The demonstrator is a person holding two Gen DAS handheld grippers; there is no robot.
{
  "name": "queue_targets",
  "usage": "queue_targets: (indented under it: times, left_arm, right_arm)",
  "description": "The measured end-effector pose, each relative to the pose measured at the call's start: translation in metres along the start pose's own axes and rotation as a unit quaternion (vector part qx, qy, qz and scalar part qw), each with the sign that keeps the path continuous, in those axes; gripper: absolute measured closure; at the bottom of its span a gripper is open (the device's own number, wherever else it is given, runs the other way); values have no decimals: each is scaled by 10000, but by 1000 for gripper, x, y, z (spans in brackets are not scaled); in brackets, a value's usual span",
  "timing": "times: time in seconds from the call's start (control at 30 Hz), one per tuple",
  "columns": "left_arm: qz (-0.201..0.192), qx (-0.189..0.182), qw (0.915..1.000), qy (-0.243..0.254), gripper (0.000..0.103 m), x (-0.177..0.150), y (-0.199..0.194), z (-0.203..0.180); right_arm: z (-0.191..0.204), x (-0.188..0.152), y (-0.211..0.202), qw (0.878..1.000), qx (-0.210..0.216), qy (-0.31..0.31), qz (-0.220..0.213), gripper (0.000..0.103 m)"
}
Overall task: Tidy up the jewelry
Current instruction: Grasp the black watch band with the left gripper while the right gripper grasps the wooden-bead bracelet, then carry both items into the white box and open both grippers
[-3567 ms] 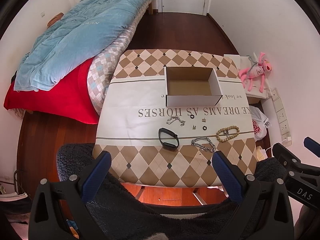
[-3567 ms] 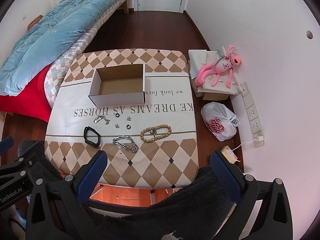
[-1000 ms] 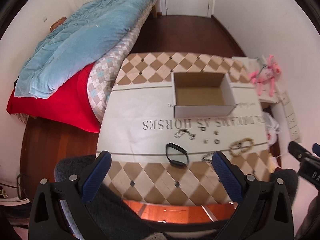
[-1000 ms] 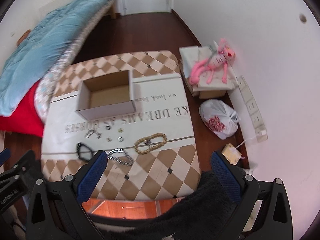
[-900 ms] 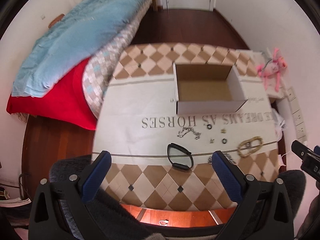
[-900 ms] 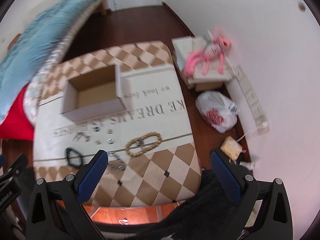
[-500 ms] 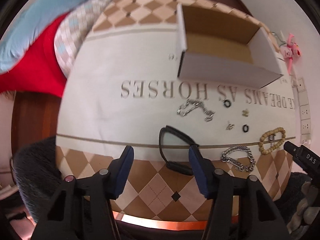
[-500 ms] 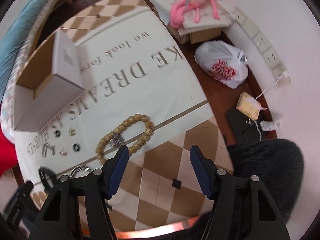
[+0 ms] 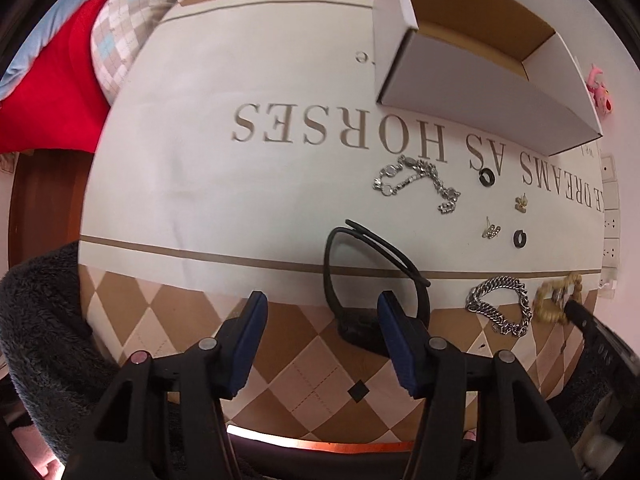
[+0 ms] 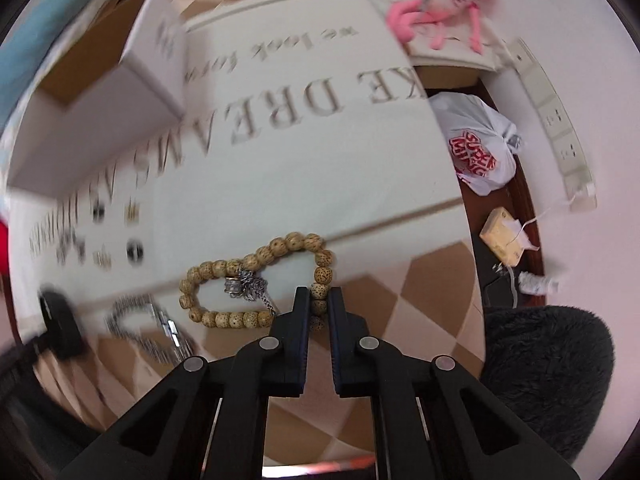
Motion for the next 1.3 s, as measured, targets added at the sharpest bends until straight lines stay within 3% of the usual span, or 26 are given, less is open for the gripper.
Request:
queue_targets:
  times: [0.1, 0.13, 0.17, 0.23, 0.33, 0.53, 0.9, 1.0, 1.3]
  left_arm:
    - [-6, -89, 9999, 85, 49, 2, 8, -5]
    - [-22, -101, 9999, 111, 54, 4, 9, -8]
    - [-57, -122, 9998, 146, 60, 5, 10, -10]
    - [-105, -183, 9996, 179, 86, 8, 10, -14]
    - [-288, -186, 9992, 223, 98, 12, 7, -14]
    - [-579, -145, 9975, 385, 101, 18, -17, -21]
    - [-1130, -362, 9918, 479, 102, 24, -71, -4]
    - [-1329, -420, 9891, 468, 102, 24, -88, -19]
    - [-1849, -661, 9796, 421, 102, 83, -148, -33]
  right_arm:
    - [-1, -3, 2, 9998, -24, 168, -111, 92]
    - [-4, -1, -1, 9996, -20, 237, -134, 92]
    - [-2, 0, -1, 9994, -20, 297, -178, 92]
    - [0, 10, -12, 9990, -6, 379, -228, 92]
    - [3, 14, -12, 9986, -53, 421, -320, 92]
    - [5, 18, -11, 9983, 131, 353, -451, 94]
    - [37, 27, -71, 9910, 893, 68, -990, 94]
    - [48, 32, -87, 9884, 1066, -38, -1082, 94]
    - [101, 82, -166, 9709, 1583, -670, -1669, 94]
Point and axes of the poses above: each gripper's, at about its wrist camera, not at the fingertips, and y roughly the way its jaws point, z to its left, x to its top, the point moved 10 cm from there along y, roughly the way its jaws point, and after that the axes turned 12 degrees about x, right-handed, at the moved point
